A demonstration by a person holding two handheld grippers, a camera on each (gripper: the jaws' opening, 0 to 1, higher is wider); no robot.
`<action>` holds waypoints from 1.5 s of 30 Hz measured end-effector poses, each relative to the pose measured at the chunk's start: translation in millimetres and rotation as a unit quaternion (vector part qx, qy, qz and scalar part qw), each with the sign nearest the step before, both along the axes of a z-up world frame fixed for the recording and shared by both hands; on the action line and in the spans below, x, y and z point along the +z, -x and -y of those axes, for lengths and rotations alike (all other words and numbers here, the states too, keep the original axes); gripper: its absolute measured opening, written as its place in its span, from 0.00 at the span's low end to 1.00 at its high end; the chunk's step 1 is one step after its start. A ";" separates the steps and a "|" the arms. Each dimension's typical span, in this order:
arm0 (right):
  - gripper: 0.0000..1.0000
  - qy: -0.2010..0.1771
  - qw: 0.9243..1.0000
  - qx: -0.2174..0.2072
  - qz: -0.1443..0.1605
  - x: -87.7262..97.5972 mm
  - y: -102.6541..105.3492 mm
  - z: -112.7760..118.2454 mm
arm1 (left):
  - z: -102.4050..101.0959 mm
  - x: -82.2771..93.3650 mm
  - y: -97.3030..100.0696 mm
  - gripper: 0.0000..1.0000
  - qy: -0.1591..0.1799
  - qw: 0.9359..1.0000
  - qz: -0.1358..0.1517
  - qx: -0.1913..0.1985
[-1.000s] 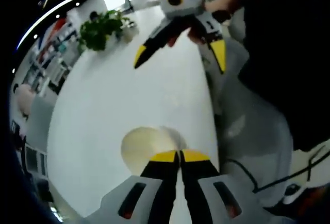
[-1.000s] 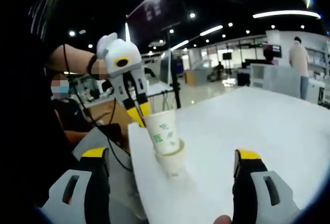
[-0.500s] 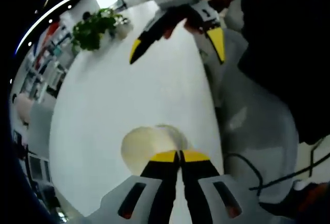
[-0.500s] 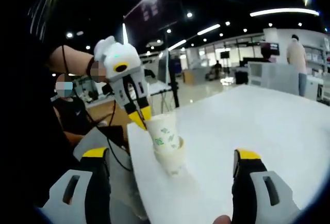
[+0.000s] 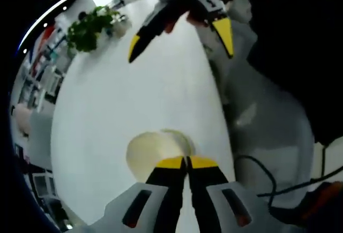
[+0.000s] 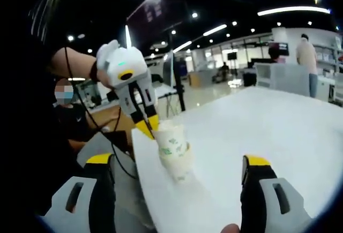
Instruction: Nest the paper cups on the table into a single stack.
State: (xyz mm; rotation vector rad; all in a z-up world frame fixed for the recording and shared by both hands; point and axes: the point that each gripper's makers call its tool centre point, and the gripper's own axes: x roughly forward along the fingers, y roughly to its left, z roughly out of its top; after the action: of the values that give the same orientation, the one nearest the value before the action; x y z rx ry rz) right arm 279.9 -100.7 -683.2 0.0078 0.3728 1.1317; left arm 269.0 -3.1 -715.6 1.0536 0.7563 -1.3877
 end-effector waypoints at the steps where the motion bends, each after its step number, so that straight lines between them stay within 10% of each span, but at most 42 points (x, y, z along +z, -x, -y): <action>1: 0.97 0.000 1.000 0.000 0.000 0.3 -0.2 0.2 | 0.4 -1.0 -0.6 0.01 -0.003 1.000 0.000 -0.001; 32: 0.96 -0.004 1.000 -0.009 -0.011 -1.4 0.1 4.9 | 3.1 -24.2 1.5 0.06 -0.020 1.000 -0.015 -0.008; 45: 0.95 -0.004 1.000 -0.010 -0.015 -0.8 0.3 1.9 | 4.0 -11.3 0.2 0.06 0.025 0.999 -0.010 0.030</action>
State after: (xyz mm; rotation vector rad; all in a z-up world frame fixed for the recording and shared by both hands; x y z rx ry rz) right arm 279.6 -102.6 -684.0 0.0357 0.3951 1.1150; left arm 268.8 -7.1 -726.9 0.9729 0.7582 -1.3600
